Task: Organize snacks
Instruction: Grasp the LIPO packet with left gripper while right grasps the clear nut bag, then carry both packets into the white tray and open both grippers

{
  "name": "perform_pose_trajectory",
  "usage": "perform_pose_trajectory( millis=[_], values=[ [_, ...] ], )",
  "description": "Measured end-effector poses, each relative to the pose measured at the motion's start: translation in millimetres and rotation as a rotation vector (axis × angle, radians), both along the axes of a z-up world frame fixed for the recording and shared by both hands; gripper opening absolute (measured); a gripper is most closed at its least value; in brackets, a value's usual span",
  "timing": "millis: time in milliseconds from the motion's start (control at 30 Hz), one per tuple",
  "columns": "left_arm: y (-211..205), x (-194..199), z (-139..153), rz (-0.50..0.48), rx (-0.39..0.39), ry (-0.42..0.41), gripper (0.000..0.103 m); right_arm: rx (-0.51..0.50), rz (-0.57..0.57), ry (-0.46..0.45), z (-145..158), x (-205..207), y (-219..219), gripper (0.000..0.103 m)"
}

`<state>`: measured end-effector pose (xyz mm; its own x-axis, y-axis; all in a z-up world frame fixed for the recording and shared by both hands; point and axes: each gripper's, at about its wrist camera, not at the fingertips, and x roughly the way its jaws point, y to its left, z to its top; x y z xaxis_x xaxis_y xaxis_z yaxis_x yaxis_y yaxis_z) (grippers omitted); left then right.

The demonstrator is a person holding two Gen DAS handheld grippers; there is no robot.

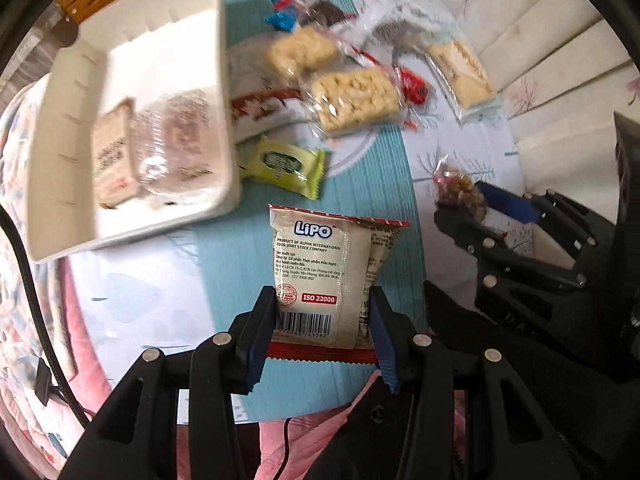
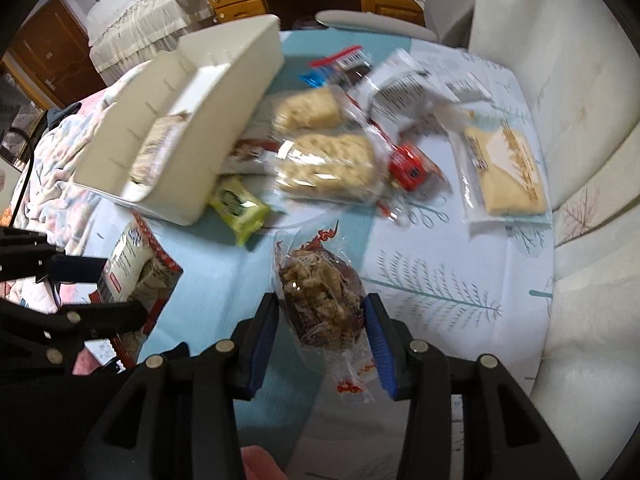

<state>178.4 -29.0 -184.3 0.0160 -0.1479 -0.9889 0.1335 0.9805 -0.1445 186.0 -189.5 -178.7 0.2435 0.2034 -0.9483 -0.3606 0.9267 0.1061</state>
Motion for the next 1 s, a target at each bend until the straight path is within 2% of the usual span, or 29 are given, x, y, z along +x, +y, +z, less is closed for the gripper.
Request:
perform_pose_trajectory(
  millis=[167, 533, 733, 1000],
  values=[
    [29.8, 4.6, 26.4, -0.001, 0.021, -0.044, 0.044, 0.002, 0.007, -0.037, 18.5, -4.5, 29.0, 0.044],
    [109.8, 18.3, 59.1, -0.002, 0.045, -0.140, 0.044, 0.037, -0.021, -0.110, 45.9, -11.4, 95.7, 0.044],
    [152.9, 31.7, 66.7, 0.015, 0.031, -0.186, 0.044, 0.056, -0.034, -0.128, 48.5, -12.6, 135.8, 0.044],
    [205.7, 55.5, 58.2, 0.057, -0.007, -0.243, 0.044, 0.095, -0.070, -0.171, 50.1, -8.3, 178.3, 0.044]
  ],
)
